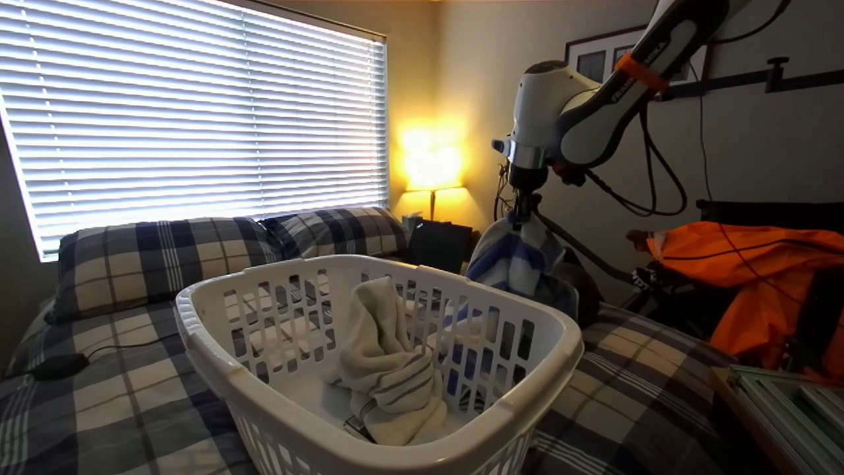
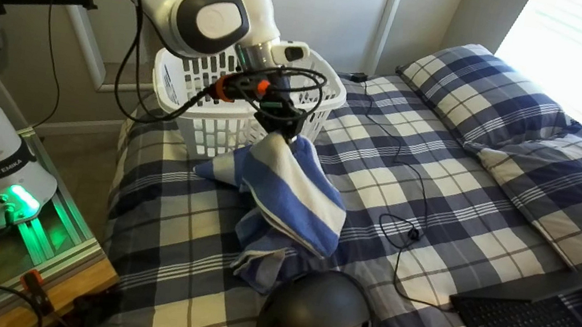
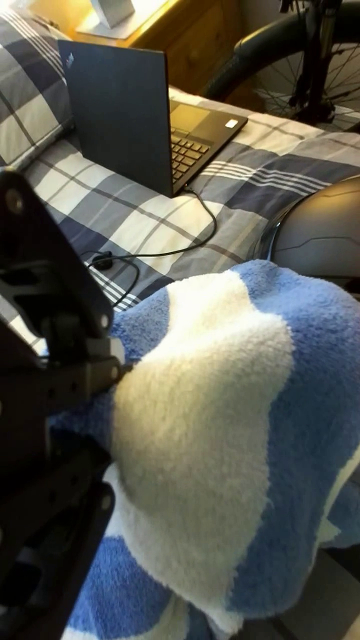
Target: Put the white and blue towel in the basket.
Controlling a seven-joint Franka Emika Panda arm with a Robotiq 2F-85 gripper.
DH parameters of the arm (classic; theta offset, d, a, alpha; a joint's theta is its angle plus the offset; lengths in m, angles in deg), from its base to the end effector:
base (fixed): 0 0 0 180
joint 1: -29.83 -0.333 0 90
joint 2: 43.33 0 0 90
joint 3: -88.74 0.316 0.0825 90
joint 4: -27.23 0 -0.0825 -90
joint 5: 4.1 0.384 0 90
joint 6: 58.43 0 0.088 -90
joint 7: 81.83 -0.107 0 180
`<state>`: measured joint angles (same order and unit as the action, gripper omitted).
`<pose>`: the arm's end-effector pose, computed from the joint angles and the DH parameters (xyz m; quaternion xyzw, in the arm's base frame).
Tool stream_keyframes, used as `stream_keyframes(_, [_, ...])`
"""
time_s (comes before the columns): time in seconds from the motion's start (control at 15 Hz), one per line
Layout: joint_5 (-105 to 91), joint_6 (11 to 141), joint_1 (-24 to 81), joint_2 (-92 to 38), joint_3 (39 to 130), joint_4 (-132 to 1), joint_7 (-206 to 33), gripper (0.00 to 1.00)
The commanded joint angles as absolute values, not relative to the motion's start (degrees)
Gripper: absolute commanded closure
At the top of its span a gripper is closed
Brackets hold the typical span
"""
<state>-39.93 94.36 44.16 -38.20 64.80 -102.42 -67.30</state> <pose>0.4464 -0.3283 0.3536 0.9672 0.0531 0.0440 0.2447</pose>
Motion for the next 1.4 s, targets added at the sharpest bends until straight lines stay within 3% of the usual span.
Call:
stream_keyframes(0.0, [-40.0,94.2,45.8,-39.2,66.5,-103.2,-67.2,0.88])
stream_keyframes(0.27, [-40.1,94.2,45.8,-39.8,66.5,-104.1,-67.3,0.88])
stream_keyframes(0.33, [-40.1,94.2,45.8,-39.8,66.5,-104.1,-67.3,0.97])
stream_keyframes(0.73, [-50.6,94.7,44.9,-45.9,68.5,-95.1,-70.6,0.97])
stream_keyframes(1.33, [-48.3,102.9,43.1,-46.7,74.8,-79.1,-69.4,0.97])
